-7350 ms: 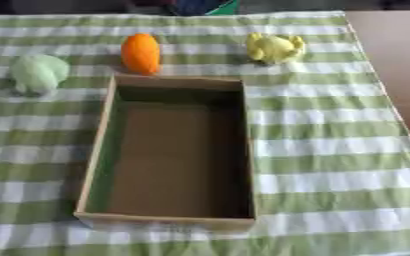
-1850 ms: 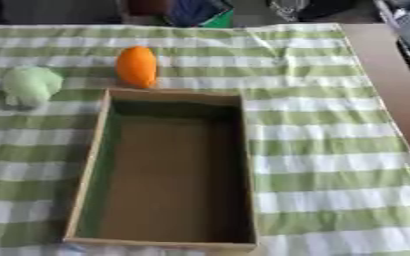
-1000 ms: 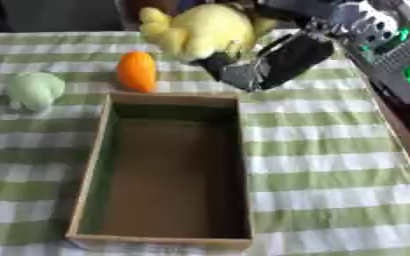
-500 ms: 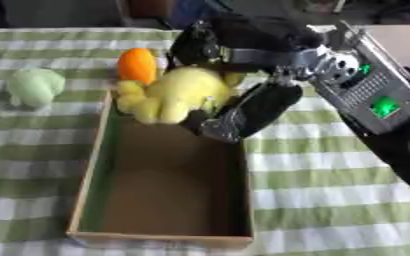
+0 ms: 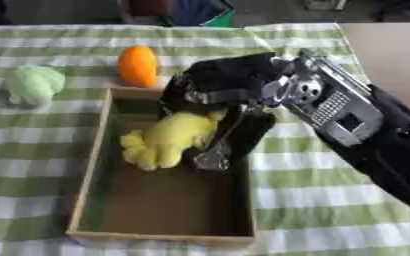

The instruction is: Pick up objects on the table and place them in the box.

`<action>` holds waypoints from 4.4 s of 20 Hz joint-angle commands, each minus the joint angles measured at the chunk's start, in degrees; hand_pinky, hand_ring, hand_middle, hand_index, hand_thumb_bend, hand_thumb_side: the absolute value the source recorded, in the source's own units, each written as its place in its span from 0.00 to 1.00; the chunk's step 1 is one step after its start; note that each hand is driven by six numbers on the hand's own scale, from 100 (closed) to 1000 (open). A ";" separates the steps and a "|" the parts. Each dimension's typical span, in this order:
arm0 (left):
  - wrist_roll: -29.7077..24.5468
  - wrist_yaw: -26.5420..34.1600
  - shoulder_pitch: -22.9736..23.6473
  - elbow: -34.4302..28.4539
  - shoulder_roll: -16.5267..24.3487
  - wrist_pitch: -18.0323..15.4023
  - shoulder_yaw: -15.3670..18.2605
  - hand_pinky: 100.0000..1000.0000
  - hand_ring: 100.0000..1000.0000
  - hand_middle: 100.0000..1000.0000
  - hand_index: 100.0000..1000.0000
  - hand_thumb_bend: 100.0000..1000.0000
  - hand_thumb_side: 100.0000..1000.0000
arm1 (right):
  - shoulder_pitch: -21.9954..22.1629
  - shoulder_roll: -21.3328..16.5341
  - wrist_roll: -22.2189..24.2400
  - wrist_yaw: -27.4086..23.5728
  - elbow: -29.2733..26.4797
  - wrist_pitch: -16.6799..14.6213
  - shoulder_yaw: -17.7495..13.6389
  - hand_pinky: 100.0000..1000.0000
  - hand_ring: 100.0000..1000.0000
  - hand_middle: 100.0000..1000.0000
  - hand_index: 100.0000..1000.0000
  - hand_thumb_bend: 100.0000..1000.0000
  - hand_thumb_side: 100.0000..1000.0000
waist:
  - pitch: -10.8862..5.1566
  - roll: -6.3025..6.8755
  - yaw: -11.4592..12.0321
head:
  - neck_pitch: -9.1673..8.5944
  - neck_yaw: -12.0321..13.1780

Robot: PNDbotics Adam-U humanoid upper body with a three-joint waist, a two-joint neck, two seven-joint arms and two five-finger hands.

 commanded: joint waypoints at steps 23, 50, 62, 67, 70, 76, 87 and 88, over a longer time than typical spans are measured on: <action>-0.19 -0.10 -0.61 -1.22 0.95 0.38 -0.03 0.43 0.69 0.64 0.70 0.00 0.96 | -2.19 0.23 11.93 3.80 2.58 -5.87 -0.95 0.74 0.84 0.84 0.98 0.55 0.56 | -1.03 -0.09 0.10 | -0.12 -0.17; 6.50 -10.58 -1.94 5.20 16.01 -10.68 -0.10 0.44 0.70 0.67 0.76 0.00 0.75 | 12.93 -11.33 -32.44 -16.68 -18.40 8.43 -30.06 0.71 0.77 0.68 0.91 0.01 0.84 | -1.54 2.37 -1.87 | 0.61 3.65; 11.74 -23.71 -3.59 18.63 29.69 -18.66 -2.17 0.48 0.73 0.71 0.82 0.00 0.68 | 22.57 -10.41 -48.56 -25.87 -18.43 6.39 -35.93 0.72 0.76 0.65 0.91 0.00 1.00 | -1.62 2.73 -3.93 | 3.72 1.76; 10.60 -29.82 -5.00 23.71 33.39 -19.47 -2.75 0.52 0.76 0.74 0.85 0.00 0.68 | 25.16 -9.45 -50.38 -26.62 -18.43 5.85 -37.63 0.72 0.75 0.64 0.90 0.00 1.00 | -1.34 2.55 -4.46 | 2.60 2.46; 9.29 -34.00 -6.21 27.42 36.47 -20.35 -3.35 0.55 0.77 0.76 0.89 0.00 0.73 | 26.20 -9.00 -51.05 -26.54 -18.43 6.02 -38.41 0.71 0.75 0.64 0.89 0.00 0.99 | -1.38 2.45 -4.62 | 2.21 2.96; 7.84 -42.33 -10.49 39.35 42.61 -23.64 -5.82 0.58 0.80 0.80 0.94 0.13 0.90 | 27.03 -8.26 -52.15 -26.55 -18.43 6.29 -39.10 0.71 0.75 0.64 0.89 0.00 0.98 | -1.89 2.25 -4.88 | 1.97 4.17; 1.34 -61.97 -23.04 57.88 44.43 -29.93 -12.84 0.61 0.82 0.84 1.00 0.64 1.00 | 27.48 -6.58 -52.01 -27.07 -18.43 7.58 -39.20 0.71 0.74 0.63 0.88 0.00 0.96 | -2.13 1.86 -5.18 | 1.02 6.18; 1.17 -63.53 -24.25 59.13 44.17 -30.21 -13.37 0.61 0.82 0.85 1.00 0.66 1.00 | 27.51 -6.46 -52.03 -27.15 -18.43 7.70 -39.22 0.71 0.74 0.62 0.88 0.00 0.96 | -2.10 1.81 -5.20 | 0.99 6.20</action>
